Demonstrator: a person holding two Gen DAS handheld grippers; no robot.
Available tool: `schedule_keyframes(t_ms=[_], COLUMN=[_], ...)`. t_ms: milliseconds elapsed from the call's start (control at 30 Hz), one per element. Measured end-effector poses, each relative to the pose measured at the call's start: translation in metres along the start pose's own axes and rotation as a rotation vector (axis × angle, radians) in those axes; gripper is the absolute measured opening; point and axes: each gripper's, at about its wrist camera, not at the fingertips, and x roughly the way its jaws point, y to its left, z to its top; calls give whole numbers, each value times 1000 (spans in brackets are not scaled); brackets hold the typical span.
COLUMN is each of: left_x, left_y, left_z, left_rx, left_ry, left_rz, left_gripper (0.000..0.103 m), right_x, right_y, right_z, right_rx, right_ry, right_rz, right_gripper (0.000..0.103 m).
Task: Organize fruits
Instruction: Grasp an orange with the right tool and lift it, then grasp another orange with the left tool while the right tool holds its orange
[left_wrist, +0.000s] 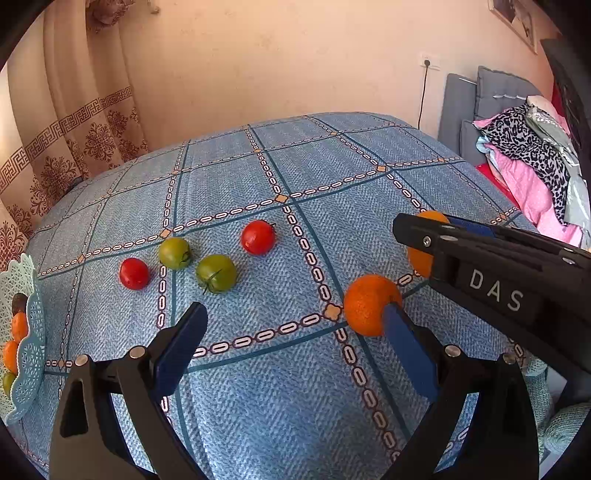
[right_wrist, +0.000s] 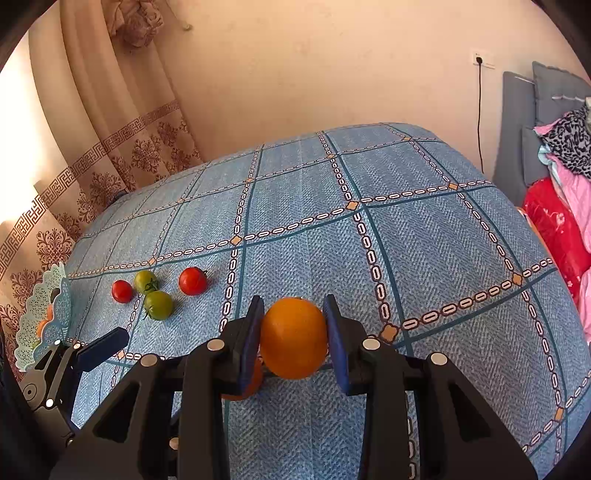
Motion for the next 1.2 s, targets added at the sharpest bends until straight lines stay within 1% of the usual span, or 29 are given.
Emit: schedule_keyframes(t_ms=[333, 400, 533, 800, 867, 933, 1200], left_x=[7, 9, 13, 19, 20, 20, 20], left_y=[-10, -9, -7, -6, -6, -6, -13], left_z=[2, 1, 0, -5, -4, -4, -4], left_rx=[3, -15, -48, -78, -87, -91, -78], left_ry=[11, 15, 39, 62, 67, 66, 65], left_rz=[-70, -100, -174, -264, -287, -294, -287], left_gripper=[96, 93, 84, 75, 69, 67, 67], right_x=[0, 0, 1, 3, 4, 3, 0], right_y=[5, 5, 5, 6, 6, 4, -6], right_z=[-2, -3, -2, -2, -1, -1, 2], right_rx=[7, 7, 7, 3, 6, 16, 63], right_ry=[-5, -6, -8, -8, -7, -9, -24], right_rz=[-7, -7, -6, -14, -15, -16, -29], right_gripper=[33, 33, 33, 33, 33, 33, 33])
